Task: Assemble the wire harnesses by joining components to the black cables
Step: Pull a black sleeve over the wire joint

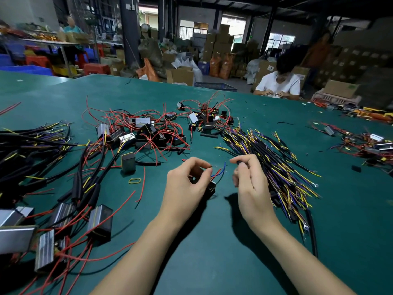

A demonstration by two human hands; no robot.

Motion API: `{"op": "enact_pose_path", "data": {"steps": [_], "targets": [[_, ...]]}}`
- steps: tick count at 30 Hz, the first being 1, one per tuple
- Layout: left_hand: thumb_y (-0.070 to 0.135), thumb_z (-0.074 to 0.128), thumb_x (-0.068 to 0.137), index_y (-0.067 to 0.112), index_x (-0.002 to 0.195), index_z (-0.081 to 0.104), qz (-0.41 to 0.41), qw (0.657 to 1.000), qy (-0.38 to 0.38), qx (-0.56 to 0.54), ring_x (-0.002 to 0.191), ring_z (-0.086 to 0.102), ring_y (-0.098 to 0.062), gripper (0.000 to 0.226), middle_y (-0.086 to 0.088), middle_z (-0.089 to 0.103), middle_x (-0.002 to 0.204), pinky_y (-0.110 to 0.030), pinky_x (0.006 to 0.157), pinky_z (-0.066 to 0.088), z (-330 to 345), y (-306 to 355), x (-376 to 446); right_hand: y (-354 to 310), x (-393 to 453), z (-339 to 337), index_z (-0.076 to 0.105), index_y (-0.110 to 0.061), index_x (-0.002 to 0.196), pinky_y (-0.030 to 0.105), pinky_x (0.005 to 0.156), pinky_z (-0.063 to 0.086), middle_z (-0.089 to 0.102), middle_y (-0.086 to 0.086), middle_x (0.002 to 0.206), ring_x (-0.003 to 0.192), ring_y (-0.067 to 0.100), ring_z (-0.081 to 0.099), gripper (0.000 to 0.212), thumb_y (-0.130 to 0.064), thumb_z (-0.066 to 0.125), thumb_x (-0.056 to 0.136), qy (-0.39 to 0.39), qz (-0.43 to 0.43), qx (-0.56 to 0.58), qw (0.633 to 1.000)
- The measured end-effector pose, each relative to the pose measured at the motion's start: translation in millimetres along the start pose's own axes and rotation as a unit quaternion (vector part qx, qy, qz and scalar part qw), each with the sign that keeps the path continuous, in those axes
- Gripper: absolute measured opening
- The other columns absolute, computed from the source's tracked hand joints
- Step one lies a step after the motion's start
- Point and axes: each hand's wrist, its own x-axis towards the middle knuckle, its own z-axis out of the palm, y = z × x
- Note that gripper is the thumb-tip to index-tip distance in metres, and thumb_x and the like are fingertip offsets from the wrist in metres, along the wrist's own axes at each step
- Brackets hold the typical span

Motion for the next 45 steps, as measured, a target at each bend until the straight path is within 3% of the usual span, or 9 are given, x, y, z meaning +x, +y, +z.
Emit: {"op": "enact_pose_path", "data": {"steps": [5,8,10,14,17,21,36,40,45], "targets": [[0.014,0.069,0.085,0.022,0.076,0.068,-0.011,0.999,0.000,-0.032,0.053,0.056,0.002,0.012,0.008,0.065,0.060,-0.007,0.053,0.038,-1.0,4.1,-1.1,-3.3,-1.2,1.2,0.058,-0.020,0.100,0.017,0.079,0.043,0.066,-0.003,0.083,0.086,0.008,0.061,0.019,-0.006,0.045,0.098,0.017,0.016,0.053,0.998],[0.012,0.069,0.085,0.022,0.074,0.069,-0.012,0.999,0.001,-0.043,0.053,0.055,0.003,0.015,0.010,0.065,0.060,-0.007,0.054,0.039,-1.4,4.8,-1.7,-1.8,1.4,-2.2,0.064,-0.026,0.094,0.027,0.085,0.044,0.070,-0.007,0.094,0.097,0.012,0.061,0.023,-0.005,0.056,0.094,0.034,0.021,0.053,0.998],[0.011,0.070,0.084,0.022,0.073,0.069,-0.003,0.999,0.008,-0.031,0.057,0.056,0.003,0.016,0.008,0.066,0.062,-0.007,0.059,0.040,-1.5,4.4,-1.4,-0.3,2.8,-4.0,0.067,-0.028,0.090,0.029,0.082,0.043,0.067,-0.007,0.093,0.091,0.014,0.057,0.022,-0.007,0.062,0.090,0.053,0.027,0.054,0.997],[0.009,0.070,0.082,0.019,0.073,0.069,0.023,1.000,0.020,-0.005,0.063,0.056,-0.002,0.014,0.007,0.067,0.066,-0.008,0.065,0.040,-1.5,3.5,-0.4,-1.7,4.6,-4.4,0.068,-0.021,0.089,0.014,0.068,0.045,0.066,-0.007,0.077,0.070,0.004,0.056,0.018,-0.004,0.066,0.086,0.063,0.058,0.171,0.982],[0.009,0.072,0.081,0.020,0.071,0.069,0.035,0.999,0.034,-0.007,0.063,0.057,-0.005,0.015,0.006,0.066,0.065,-0.007,0.064,0.039,-1.7,3.6,-0.7,-1.5,3.1,-0.5,0.067,-0.013,0.090,0.018,0.067,0.050,0.071,0.000,0.077,0.072,0.010,0.064,0.012,-0.006,0.067,0.080,0.047,0.114,0.279,0.952],[0.009,0.072,0.081,0.019,0.071,0.069,0.042,0.998,0.042,0.003,0.065,0.057,-0.003,0.014,0.007,0.067,0.067,-0.006,0.065,0.039,-1.8,4.2,-0.3,-4.4,3.8,1.3,0.065,-0.007,0.091,0.018,0.065,0.052,0.073,0.004,0.079,0.070,0.012,0.067,0.022,-0.015,0.067,0.071,0.042,0.155,0.345,0.925],[0.007,0.072,0.081,0.016,0.078,0.072,0.042,0.999,0.011,0.011,0.067,0.058,-0.002,0.009,0.007,0.069,0.072,-0.008,0.065,0.040,-2.0,4.4,0.2,-6.3,-3.1,8.8,0.068,-0.011,0.080,0.019,0.062,0.050,0.069,0.005,0.074,0.066,0.011,0.063,0.016,-0.021,0.072,0.068,0.021,0.186,0.325,0.927],[0.008,0.074,0.080,0.013,0.082,0.075,0.027,0.999,-0.017,0.001,0.065,0.057,-0.001,0.005,0.005,0.070,0.075,-0.016,0.066,0.045,-1.9,1.9,-0.5,-3.7,-3.2,7.1,0.068,-0.013,0.078,0.024,0.065,0.045,0.067,0.005,0.073,0.065,0.012,0.057,0.020,-0.026,0.073,0.064,0.040,0.196,0.295,0.934],[0.009,0.077,0.077,0.015,0.081,0.077,-0.005,1.000,-0.010,-0.022,0.068,0.063,-0.015,0.008,0.002,0.071,0.073,-0.029,0.068,0.050,-3.2,0.0,-0.7,-1.6,-1.2,6.4,0.070,-0.012,0.078,0.025,0.064,0.045,0.068,0.007,0.074,0.065,0.012,0.058,0.013,-0.023,0.073,0.071,0.020,0.198,0.268,0.943]]}}
